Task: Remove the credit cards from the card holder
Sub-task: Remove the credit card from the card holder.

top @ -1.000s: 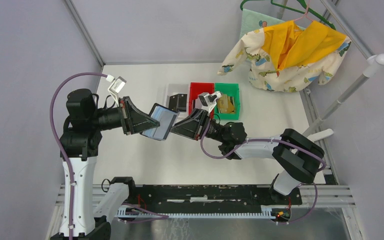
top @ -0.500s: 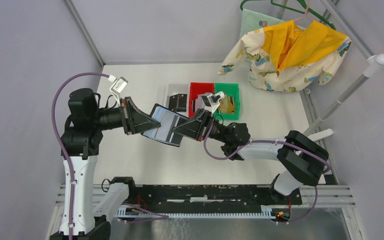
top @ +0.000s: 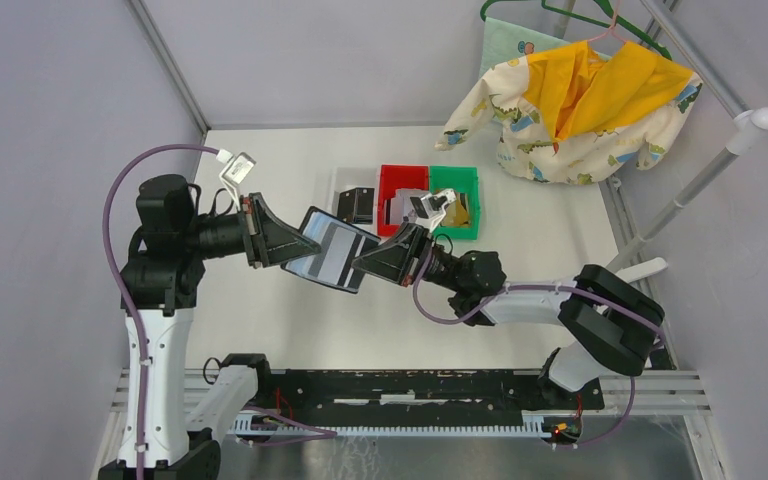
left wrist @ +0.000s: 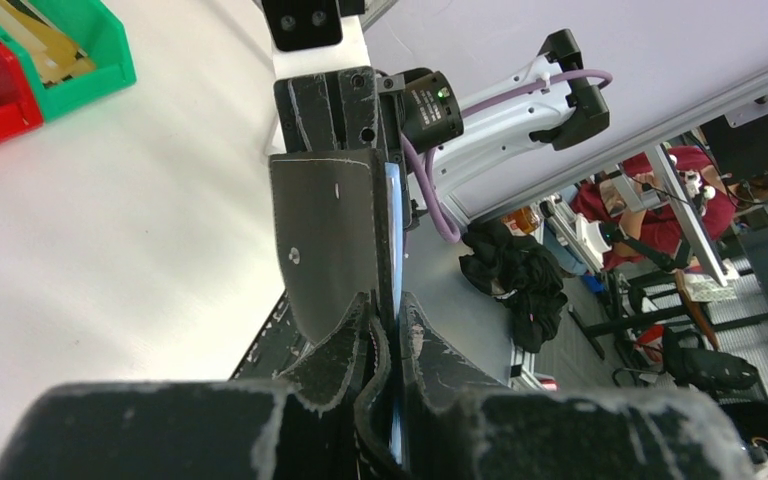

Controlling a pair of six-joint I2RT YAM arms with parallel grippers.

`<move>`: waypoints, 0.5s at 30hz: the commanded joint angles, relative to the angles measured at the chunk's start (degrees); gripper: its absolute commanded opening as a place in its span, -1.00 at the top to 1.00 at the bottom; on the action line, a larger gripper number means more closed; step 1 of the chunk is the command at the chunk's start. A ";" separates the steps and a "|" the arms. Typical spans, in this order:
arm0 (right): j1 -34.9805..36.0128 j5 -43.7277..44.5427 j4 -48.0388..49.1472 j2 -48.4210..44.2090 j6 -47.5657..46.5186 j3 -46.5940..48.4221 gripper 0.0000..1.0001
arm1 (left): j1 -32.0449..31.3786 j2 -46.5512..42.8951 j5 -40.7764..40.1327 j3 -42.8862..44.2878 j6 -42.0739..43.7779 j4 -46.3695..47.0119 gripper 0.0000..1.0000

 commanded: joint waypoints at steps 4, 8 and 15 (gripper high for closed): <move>-0.72 1.40 23.33 -1.74 -0.48 -1.18 1.00 | 0.19 -0.44 2.35 4.24 -3.20 2.66 0.96; -0.80 1.24 23.28 -2.07 -0.46 -1.23 1.00 | 0.19 -0.51 2.11 4.33 -3.13 2.86 0.96; -4.46 -0.40 23.25 -5.32 0.41 -5.23 1.00 | 0.19 0.05 -0.79 6.91 4.02 -2.78 0.97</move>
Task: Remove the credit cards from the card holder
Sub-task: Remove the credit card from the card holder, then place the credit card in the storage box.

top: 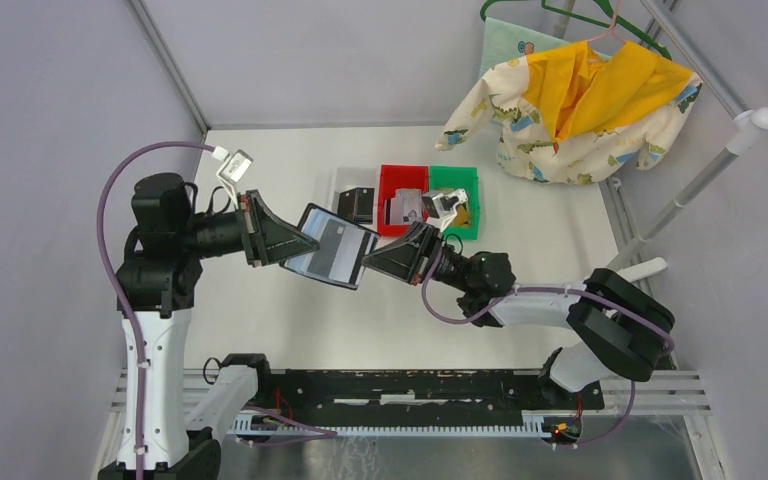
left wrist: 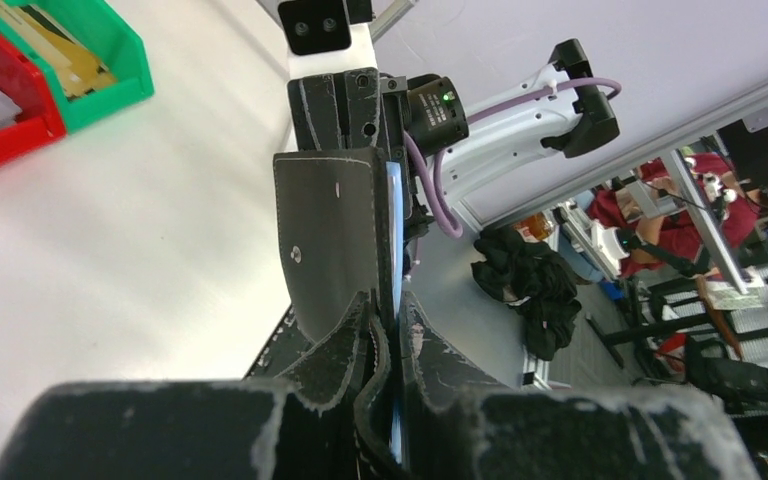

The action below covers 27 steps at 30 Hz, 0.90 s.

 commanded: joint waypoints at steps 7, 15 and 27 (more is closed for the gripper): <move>-12.11 -5.86 16.36 -9.85 0.94 -8.30 1.00 | -0.01 0.99 -8.04 8.68 16.73 -11.38 0.96; -20.94 -10.96 -43.88 -14.22 -30.45 3.41 1.00 | -0.01 -0.19 -13.35 7.04 23.84 -13.20 0.97; -24.75 4.74 -86.27 8.44 -58.39 32.90 1.00 | -0.01 -0.97 -10.60 6.96 25.26 -14.30 0.97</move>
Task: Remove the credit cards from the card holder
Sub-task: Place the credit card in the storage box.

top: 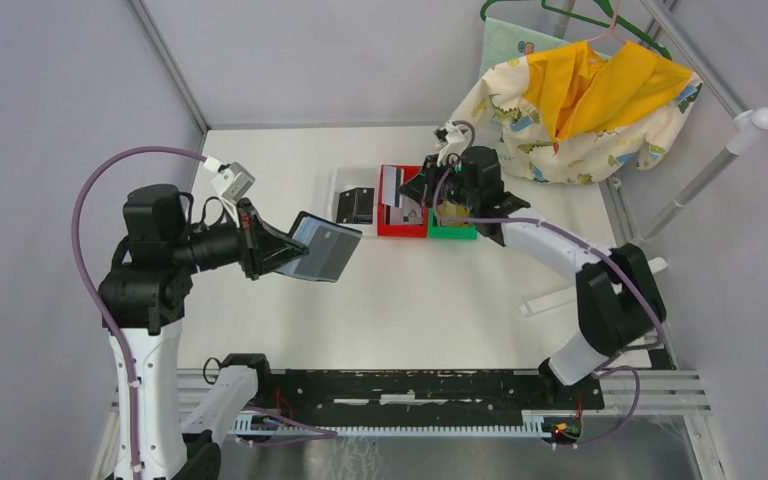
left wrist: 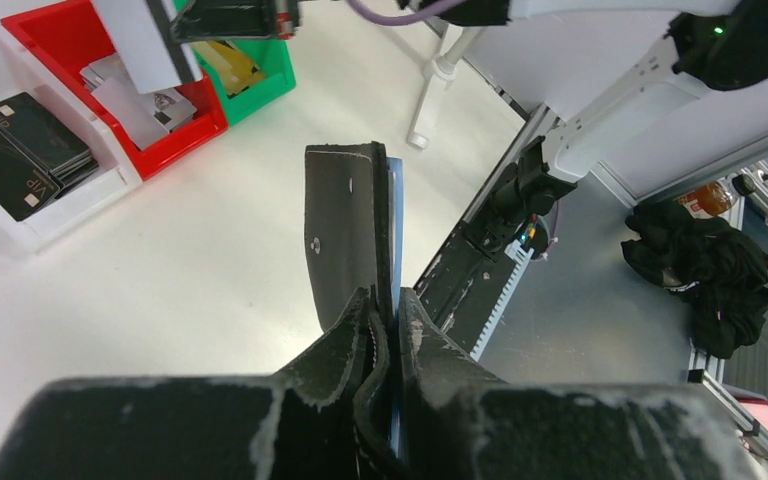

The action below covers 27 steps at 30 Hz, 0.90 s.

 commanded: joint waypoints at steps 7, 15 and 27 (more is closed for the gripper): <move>-0.23 8.60 -16.81 16.27 -12.33 13.75 1.00 | -0.01 -0.96 3.60 0.11 2.32 1.23 0.96; -0.19 11.80 -16.91 19.64 -13.22 16.05 0.55 | -0.01 -1.66 5.44 0.24 2.02 1.37 0.97; 0.27 14.65 -20.00 -1.91 -22.17 15.46 -0.35 | -0.01 -1.61 7.27 -1.45 2.98 1.19 0.97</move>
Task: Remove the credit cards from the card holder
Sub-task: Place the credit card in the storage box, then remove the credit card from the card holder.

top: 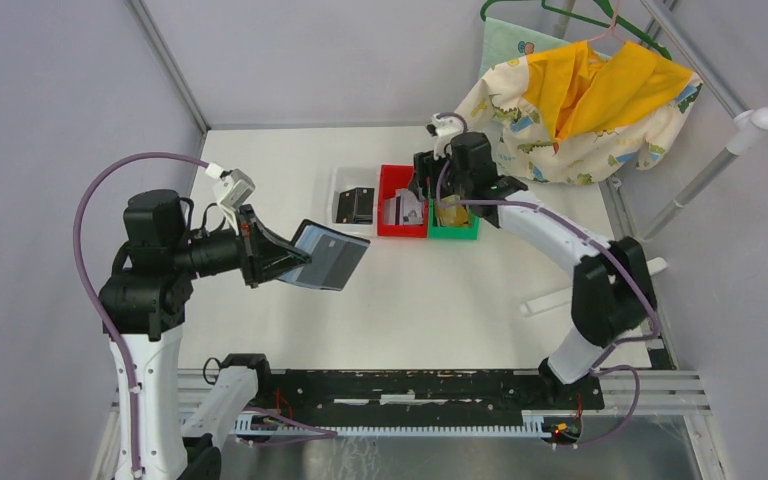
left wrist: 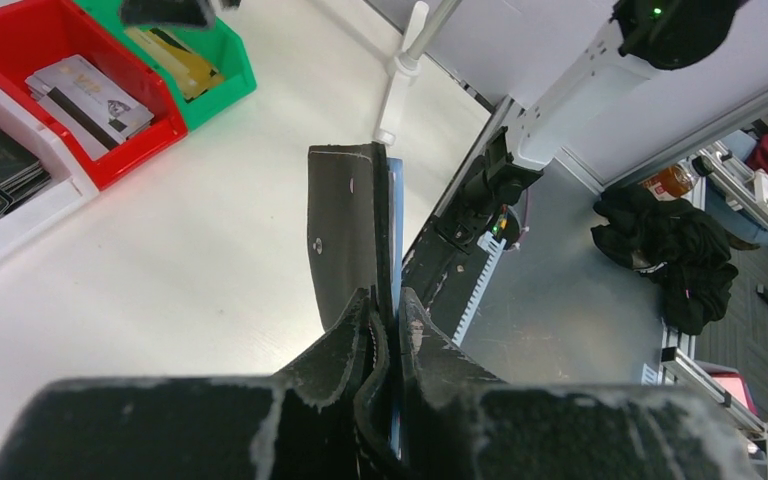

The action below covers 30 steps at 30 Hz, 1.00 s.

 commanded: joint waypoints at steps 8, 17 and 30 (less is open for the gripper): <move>6.87 -46.34 38.20 -26.30 7.74 -9.99 -0.92 | -0.01 0.84 2.96 -1.99 13.21 -6.10 0.97; 20.24 -47.84 12.17 -20.34 -9.67 1.36 -0.96 | -0.01 3.52 6.04 -2.07 24.07 -15.83 0.96; 26.43 -48.10 1.35 -12.09 -15.22 8.28 -0.66 | -0.01 5.23 8.27 -2.05 30.05 -20.91 0.96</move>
